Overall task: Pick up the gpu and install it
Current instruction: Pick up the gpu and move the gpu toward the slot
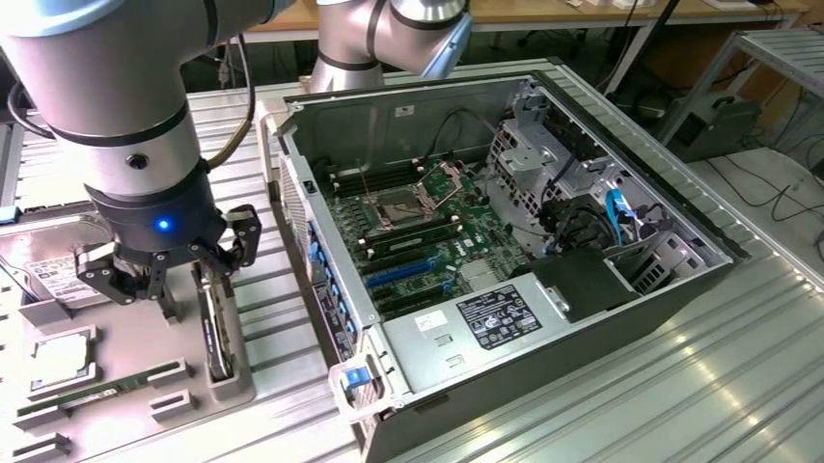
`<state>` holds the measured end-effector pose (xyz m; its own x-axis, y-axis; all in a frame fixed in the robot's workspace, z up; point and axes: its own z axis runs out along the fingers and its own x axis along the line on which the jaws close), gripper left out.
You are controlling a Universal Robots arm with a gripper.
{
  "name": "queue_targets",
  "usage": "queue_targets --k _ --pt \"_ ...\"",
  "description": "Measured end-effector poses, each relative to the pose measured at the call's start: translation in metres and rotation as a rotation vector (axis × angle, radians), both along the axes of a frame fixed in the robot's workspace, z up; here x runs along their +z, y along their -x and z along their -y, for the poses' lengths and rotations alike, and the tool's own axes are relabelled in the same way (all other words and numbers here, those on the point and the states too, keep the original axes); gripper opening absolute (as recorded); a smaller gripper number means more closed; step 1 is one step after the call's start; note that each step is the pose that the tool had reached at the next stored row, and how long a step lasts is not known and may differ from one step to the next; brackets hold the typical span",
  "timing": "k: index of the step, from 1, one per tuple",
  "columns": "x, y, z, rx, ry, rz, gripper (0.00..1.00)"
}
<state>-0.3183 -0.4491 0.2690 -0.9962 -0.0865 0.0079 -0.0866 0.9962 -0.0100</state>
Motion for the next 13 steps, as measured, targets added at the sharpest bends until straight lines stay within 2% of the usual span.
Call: queue_targets --k 4,7,10,13 --pt "-0.0044 0.000 -0.0006 -0.043 0.0002 -0.0007 0.60" --pt "-0.0077 -0.001 0.0005 -0.055 0.0001 -0.0006 0.60" --pt "-0.0136 -0.001 0.0048 -0.056 0.0002 -0.0007 0.60" --pt "-0.0191 -0.001 0.0065 -0.058 0.0002 -0.0007 0.60"
